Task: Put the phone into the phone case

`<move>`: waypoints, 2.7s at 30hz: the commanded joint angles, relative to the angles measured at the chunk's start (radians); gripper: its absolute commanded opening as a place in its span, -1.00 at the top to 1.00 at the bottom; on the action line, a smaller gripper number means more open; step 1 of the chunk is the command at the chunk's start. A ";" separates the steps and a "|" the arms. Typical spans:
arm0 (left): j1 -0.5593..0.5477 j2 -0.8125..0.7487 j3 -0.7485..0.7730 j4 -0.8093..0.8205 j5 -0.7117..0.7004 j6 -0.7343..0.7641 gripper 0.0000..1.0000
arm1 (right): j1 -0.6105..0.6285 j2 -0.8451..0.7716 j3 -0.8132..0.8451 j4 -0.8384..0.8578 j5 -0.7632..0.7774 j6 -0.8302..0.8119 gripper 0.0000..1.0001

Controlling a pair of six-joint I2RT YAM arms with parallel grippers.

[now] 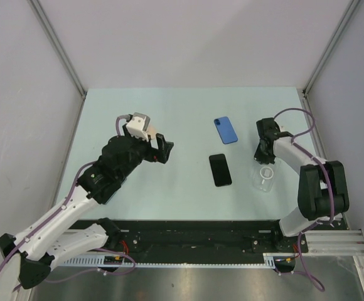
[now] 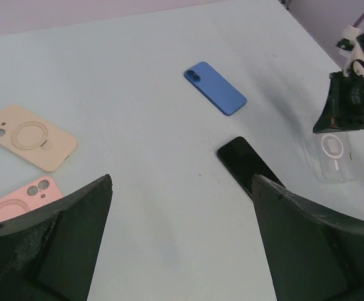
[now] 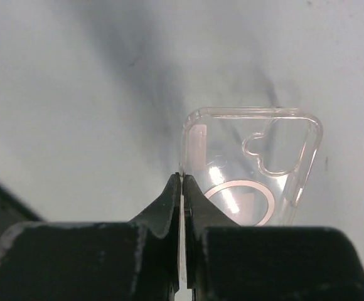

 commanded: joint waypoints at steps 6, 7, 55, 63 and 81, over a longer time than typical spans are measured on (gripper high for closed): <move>-0.003 -0.117 0.010 0.031 -0.192 0.021 -0.90 | 0.194 -0.174 0.022 0.014 -0.092 0.018 1.00; -0.003 -0.155 0.001 0.044 -0.203 0.021 -0.89 | 0.215 -0.174 0.024 0.021 -0.107 0.031 1.00; -0.004 -0.213 -0.138 0.188 -0.182 0.020 -0.59 | 0.290 0.022 0.110 0.127 -0.376 -0.198 -0.83; -0.006 0.158 0.021 0.134 0.234 -0.241 -0.17 | 0.150 0.051 -0.011 0.234 -0.577 -0.200 -0.49; -0.021 1.051 0.524 0.033 0.461 -0.327 1.00 | 0.016 0.008 -0.217 0.460 -0.781 -0.065 -0.31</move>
